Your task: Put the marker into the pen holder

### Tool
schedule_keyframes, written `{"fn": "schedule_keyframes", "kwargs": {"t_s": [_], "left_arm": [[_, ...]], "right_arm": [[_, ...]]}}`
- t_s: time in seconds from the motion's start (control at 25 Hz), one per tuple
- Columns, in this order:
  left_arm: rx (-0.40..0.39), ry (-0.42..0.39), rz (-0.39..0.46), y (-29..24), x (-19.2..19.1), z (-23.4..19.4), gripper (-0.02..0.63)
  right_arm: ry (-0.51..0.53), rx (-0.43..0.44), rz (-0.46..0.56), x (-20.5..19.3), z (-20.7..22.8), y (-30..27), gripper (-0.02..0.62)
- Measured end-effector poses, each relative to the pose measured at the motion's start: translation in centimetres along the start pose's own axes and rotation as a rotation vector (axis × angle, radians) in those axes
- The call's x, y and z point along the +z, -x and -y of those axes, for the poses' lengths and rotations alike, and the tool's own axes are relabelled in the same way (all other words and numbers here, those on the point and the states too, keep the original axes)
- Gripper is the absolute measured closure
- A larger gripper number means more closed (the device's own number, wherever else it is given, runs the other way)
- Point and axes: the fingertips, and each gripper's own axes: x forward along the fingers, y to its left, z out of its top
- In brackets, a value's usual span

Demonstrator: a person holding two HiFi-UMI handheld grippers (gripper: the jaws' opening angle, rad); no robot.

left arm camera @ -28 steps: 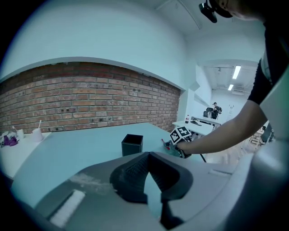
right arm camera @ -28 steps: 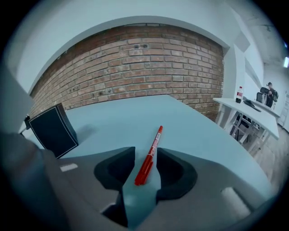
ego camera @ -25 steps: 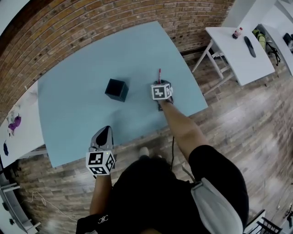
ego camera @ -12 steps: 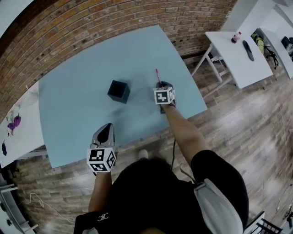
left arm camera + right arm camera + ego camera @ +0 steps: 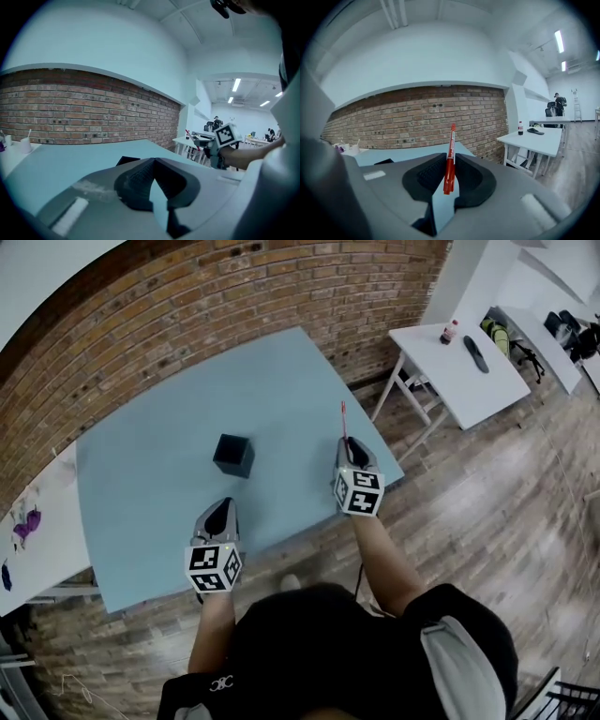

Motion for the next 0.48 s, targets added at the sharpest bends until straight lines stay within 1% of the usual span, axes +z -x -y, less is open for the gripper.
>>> {"fn": "schedule_keyframes", "kwargs": {"t_s": [0.08,0.24,0.36,0.48], "left_arm": [[-0.006,-0.002,0.018,-0.3,0.7,0.5,0.603],[-0.030,-0.013,0.042,-0.5,1.6,2.2,0.603],[-0.047,-0.023,0.043,-0.1,1.5,4.1,0.603],[-0.048,-0.026,0.034,0.7,1.0,5.5,0.603]], "right_arm": [[0.008,0.016,0.027,1.0,0.2,2.5,0.532],[0.000,0.011,0.067,2.5,0.9,5.8,0.532],[0.005,0.027,0.078,3.0,1.1,7.4,0.532],[0.016,0.034,0.092,3.1,1.4,9.1,0.532]]}}
